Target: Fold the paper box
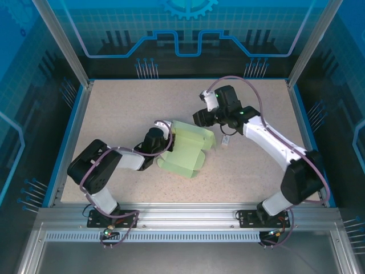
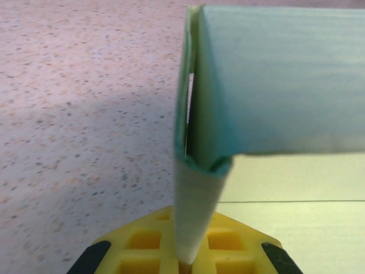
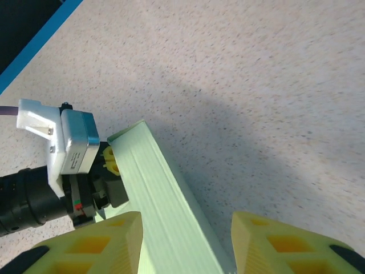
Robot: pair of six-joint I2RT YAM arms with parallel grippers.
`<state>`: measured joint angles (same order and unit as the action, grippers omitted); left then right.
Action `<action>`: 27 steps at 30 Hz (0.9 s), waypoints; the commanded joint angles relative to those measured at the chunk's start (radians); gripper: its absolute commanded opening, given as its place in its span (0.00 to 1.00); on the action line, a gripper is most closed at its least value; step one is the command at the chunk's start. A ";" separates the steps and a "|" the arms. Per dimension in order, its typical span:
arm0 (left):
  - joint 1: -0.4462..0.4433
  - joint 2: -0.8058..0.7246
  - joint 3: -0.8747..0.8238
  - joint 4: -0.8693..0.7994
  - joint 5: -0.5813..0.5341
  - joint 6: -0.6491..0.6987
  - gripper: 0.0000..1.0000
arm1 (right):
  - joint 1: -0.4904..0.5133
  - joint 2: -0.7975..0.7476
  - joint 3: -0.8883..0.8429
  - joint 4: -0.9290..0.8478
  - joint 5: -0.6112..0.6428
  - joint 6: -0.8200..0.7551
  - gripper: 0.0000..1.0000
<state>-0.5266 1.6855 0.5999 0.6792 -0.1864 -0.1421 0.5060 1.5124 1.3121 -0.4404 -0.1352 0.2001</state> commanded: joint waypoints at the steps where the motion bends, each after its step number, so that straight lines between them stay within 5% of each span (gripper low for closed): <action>1: -0.015 -0.056 0.028 -0.153 -0.099 -0.068 0.04 | 0.063 -0.051 0.008 -0.170 0.183 0.040 0.46; 8: -0.021 -0.109 0.047 -0.261 -0.109 -0.138 0.04 | 0.237 -0.061 -0.019 -0.243 0.427 0.101 0.47; 20: -0.021 -0.146 0.047 -0.281 -0.108 -0.122 0.04 | 0.259 0.119 0.055 -0.240 0.520 0.102 0.47; 27: -0.022 -0.165 0.051 -0.295 -0.111 -0.126 0.04 | 0.258 0.174 0.038 -0.184 0.417 0.168 0.46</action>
<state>-0.5400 1.5517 0.6201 0.3954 -0.2771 -0.2573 0.7586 1.6691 1.3376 -0.6544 0.3328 0.3180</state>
